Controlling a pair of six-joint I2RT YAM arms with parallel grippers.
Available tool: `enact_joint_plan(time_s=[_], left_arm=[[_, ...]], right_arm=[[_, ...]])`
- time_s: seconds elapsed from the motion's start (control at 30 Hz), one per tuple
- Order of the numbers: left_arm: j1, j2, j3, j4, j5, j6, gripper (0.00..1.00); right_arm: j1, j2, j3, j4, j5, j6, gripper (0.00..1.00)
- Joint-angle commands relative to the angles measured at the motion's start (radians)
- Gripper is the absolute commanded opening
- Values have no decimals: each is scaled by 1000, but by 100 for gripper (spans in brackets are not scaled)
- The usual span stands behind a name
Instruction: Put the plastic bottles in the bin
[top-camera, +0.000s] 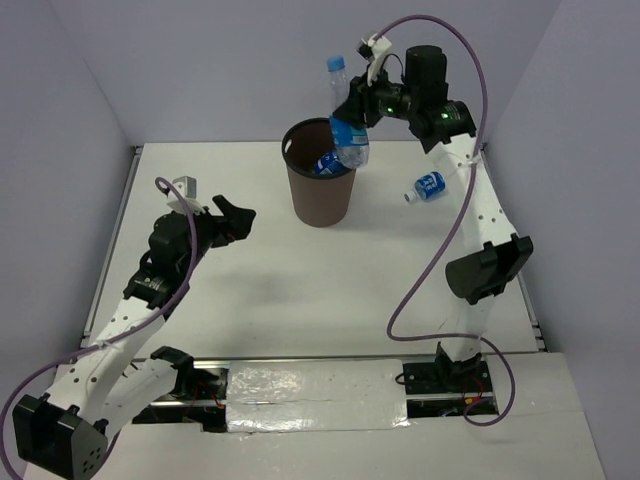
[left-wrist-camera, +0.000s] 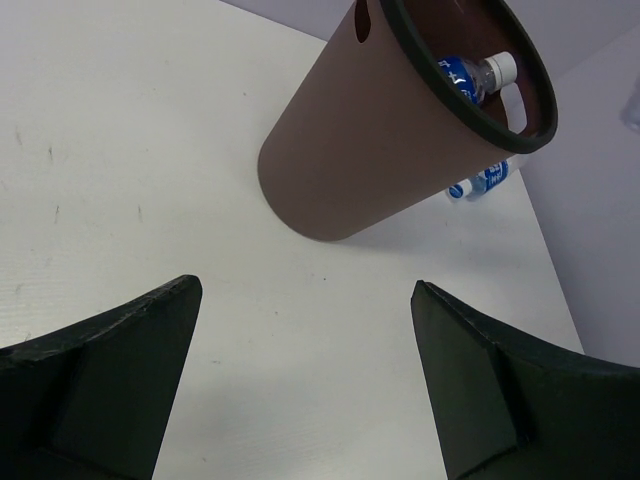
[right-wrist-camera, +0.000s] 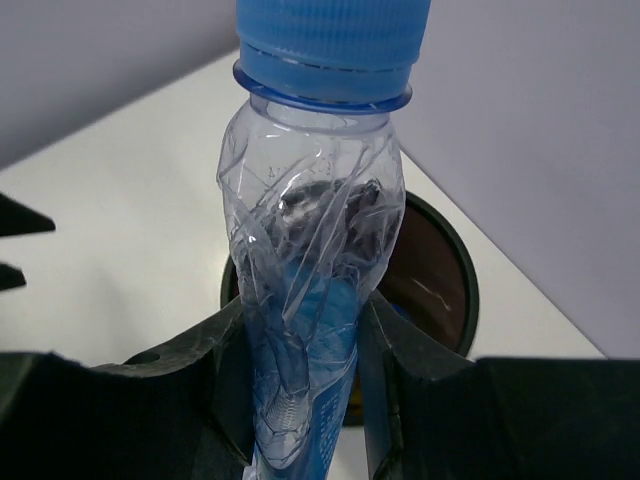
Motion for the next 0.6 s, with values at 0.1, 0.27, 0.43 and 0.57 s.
enact_joint_plan(time_s=[0.1, 0.27, 0.43, 0.57], left_arm=[[4, -59, -17, 32, 8, -45, 99], [4, -69, -21, 15, 6, -55, 99], [5, -59, -12, 5, 8, -56, 99], [4, -47, -14, 14, 13, -55, 99]], right_arm=[[81, 87, -55, 345, 95, 211, 39], [95, 149, -47, 475, 121, 263, 89], [86, 131, -41, 490, 175, 247, 100], [39, 24, -182, 587, 261, 270, 100]])
